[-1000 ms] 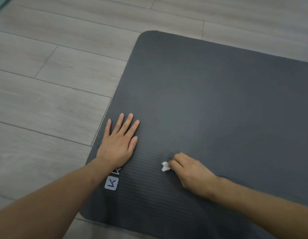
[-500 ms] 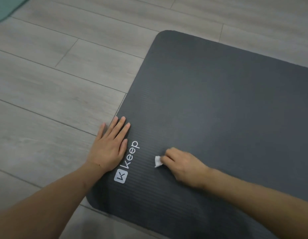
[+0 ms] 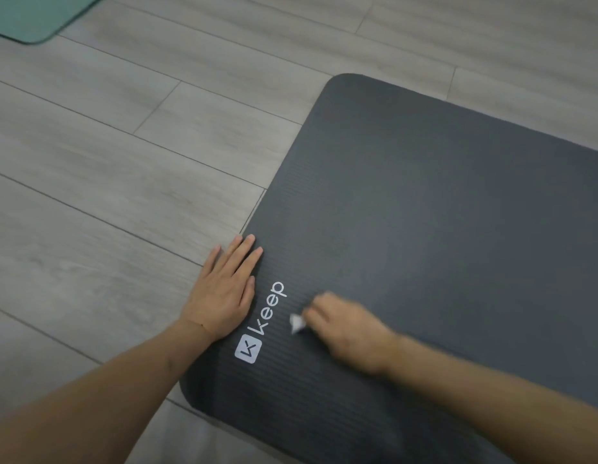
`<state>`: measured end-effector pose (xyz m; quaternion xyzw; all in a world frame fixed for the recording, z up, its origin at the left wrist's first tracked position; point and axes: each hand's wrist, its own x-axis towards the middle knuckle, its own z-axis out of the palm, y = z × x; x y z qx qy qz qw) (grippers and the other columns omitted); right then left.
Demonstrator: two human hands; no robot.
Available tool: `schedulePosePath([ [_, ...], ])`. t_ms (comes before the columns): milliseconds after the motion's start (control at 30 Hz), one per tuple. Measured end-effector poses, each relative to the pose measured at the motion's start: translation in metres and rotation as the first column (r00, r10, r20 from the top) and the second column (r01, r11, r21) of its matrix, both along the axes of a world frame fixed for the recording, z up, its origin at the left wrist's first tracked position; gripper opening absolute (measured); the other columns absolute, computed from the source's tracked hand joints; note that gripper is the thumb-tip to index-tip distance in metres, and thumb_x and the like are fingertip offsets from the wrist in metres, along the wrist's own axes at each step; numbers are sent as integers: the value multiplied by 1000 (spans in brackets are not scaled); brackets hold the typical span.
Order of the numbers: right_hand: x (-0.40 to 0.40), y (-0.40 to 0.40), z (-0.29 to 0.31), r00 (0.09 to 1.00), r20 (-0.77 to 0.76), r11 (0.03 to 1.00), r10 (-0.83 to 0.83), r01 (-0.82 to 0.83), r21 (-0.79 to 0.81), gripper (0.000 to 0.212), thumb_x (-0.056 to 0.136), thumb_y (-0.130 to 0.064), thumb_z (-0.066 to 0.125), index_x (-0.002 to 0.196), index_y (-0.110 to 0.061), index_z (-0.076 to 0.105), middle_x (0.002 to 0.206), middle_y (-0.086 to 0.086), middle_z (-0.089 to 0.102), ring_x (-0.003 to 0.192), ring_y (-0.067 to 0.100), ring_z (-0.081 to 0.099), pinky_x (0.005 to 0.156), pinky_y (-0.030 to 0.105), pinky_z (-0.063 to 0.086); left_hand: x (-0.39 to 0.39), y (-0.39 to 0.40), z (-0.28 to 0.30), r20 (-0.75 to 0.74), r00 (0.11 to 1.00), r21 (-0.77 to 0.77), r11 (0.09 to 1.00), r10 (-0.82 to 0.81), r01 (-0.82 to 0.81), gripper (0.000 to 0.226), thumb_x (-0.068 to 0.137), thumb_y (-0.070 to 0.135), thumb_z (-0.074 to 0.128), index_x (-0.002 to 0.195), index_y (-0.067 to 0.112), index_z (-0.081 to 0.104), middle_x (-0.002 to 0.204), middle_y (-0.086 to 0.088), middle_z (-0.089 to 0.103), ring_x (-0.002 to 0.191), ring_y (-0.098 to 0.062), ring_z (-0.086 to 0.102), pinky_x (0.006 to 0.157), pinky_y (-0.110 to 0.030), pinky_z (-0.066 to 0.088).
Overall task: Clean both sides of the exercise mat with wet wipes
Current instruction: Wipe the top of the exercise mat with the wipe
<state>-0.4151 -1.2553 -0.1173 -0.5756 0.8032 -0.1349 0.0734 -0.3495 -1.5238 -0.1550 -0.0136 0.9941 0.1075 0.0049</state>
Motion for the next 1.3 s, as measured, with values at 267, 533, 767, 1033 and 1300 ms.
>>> schedulePosePath([
  [267, -114, -34, -8, 692, -48, 693, -721, 715, -96, 3, 92, -3, 53, 94, -5, 55, 93, 17, 54, 84, 39, 53, 67, 43, 42, 32, -13, 1, 24, 996, -72, 994, 81, -79, 59, 106, 40, 22, 163, 23, 30, 172, 7, 18, 160, -16, 10, 128, -49, 10],
  [533, -26, -52, -7, 999, -40, 998, -26, 24, -53, 16, 95, -19, 47, 95, -10, 60, 92, 8, 54, 81, 26, 51, 62, 38, 44, 38, -8, 3, 57, 975, -93, 974, 213, -207, 61, 105, 44, 23, 163, 26, 30, 171, 7, 23, 159, -21, 14, 127, -57, 13],
  [767, -146, -73, -1, 752, -116, 760, -649, 647, -54, 1, 91, 0, 54, 92, -1, 54, 91, 22, 54, 78, 41, 53, 64, 39, 34, 36, -6, 8, 61, 954, -65, 955, 293, -290, 57, 104, 43, 26, 158, 29, 38, 169, 3, 30, 159, -23, 17, 126, -59, 8],
  [1033, -33, -85, 5, 990, 4, 990, 140, -140, 16, 10, 88, -15, 46, 94, -12, 52, 92, 7, 50, 80, 25, 49, 57, 37, 44, 57, -22, 8, 97, 957, -25, 962, 273, -271, 57, 107, 45, 16, 158, 33, 37, 171, 6, 21, 160, -18, 7, 127, -55, -3],
  [1300, -161, -138, 0, 833, -91, 837, -545, 548, 5, 15, 86, 3, 50, 100, 0, 55, 102, 24, 55, 90, 41, 54, 73, 42, 38, 55, -11, 14, 232, 913, -173, 938, 335, -301, 59, 105, 52, -4, 162, 41, -12, 171, -2, -24, 155, -31, -28, 121, -62, -20],
])
